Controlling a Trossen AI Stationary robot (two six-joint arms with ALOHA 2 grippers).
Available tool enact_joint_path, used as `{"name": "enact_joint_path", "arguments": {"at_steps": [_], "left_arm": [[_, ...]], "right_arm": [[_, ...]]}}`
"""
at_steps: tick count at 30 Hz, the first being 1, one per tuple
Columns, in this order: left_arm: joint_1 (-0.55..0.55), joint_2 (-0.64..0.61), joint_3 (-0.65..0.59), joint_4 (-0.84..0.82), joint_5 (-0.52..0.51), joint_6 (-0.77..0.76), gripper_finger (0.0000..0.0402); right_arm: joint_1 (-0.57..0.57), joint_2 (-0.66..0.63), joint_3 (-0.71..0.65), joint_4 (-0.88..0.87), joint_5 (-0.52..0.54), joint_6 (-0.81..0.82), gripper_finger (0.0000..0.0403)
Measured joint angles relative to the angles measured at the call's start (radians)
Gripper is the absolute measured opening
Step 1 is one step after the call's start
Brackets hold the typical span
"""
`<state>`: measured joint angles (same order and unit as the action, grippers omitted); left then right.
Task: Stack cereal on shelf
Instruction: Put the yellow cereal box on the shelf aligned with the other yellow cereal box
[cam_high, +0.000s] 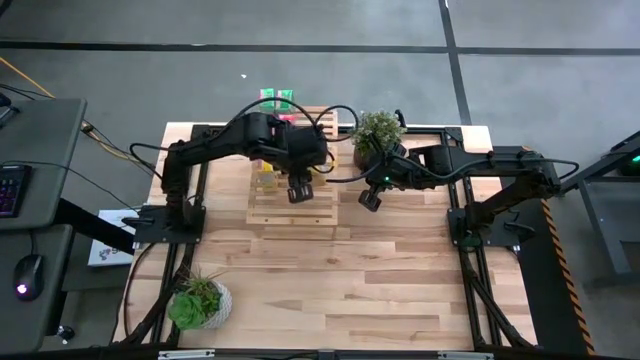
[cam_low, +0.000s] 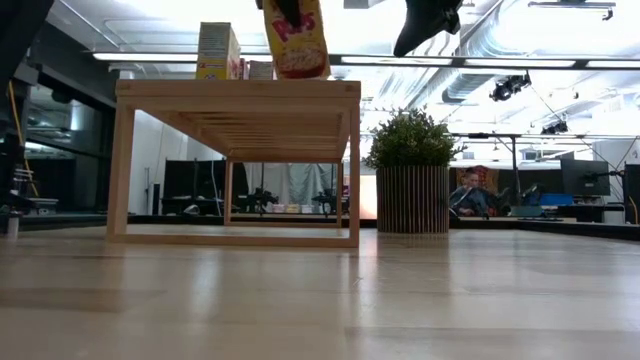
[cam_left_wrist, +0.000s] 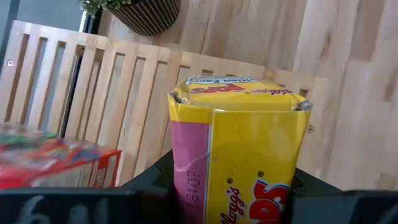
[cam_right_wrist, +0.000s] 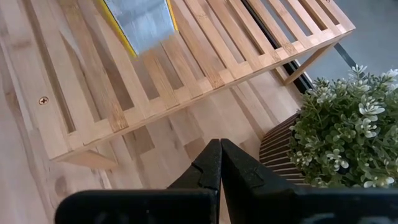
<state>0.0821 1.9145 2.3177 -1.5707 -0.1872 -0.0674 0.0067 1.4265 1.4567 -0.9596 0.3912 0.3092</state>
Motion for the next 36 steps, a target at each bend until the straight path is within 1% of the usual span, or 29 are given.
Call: {"name": "enact_joint_path", "arguments": {"at_steps": [3, 5, 8, 11, 14, 16, 18, 24, 26, 36], "left_arm": [[0.004, -0.047, 0.004, 0.000, 0.002, -0.012, 0.0122], [0.008, -0.079, -0.020, 0.005, -0.001, -0.018, 0.0122], [0.018, -0.116, -0.087, 0.002, 0.001, -0.033, 0.0122], [0.030, -0.168, -0.190, 0.007, 0.002, -0.053, 0.0122], [0.031, -0.201, -0.271, 0.068, 0.004, -0.054, 0.0122], [0.031, -0.207, -0.298, 0.110, 0.006, -0.053, 0.0122], [0.031, -0.208, -0.302, 0.141, 0.021, -0.049, 0.0122], [0.031, -0.199, -0.305, 0.080, 0.022, -0.017, 0.0123], [0.031, -0.201, -0.303, 0.083, 0.021, -0.009, 0.0129], [0.031, -0.200, -0.303, 0.083, 0.021, 0.009, 0.0203]], "right_arm": [[0.000, 0.000, 0.000, 0.000, 0.003, 0.000, 0.0000], [0.000, 0.000, 0.000, 0.000, 0.014, -0.002, 0.0000], [0.000, 0.000, 0.000, 0.001, 0.031, -0.001, 0.0000], [0.000, 0.000, 0.000, 0.005, 0.044, 0.000, 0.0000], [0.000, 0.000, 0.000, 0.008, 0.045, 0.004, 0.0000], [0.000, 0.000, 0.000, 0.008, 0.045, 0.004, 0.0000], [0.000, 0.000, 0.000, 0.008, 0.045, 0.006, 0.0000], [0.000, 0.000, 0.000, 0.009, 0.045, 0.030, 0.0000], [0.000, 0.000, 0.000, 0.011, 0.045, 0.029, 0.0000], [0.000, 0.000, 0.000, 0.031, 0.045, 0.023, 0.0000]]}}
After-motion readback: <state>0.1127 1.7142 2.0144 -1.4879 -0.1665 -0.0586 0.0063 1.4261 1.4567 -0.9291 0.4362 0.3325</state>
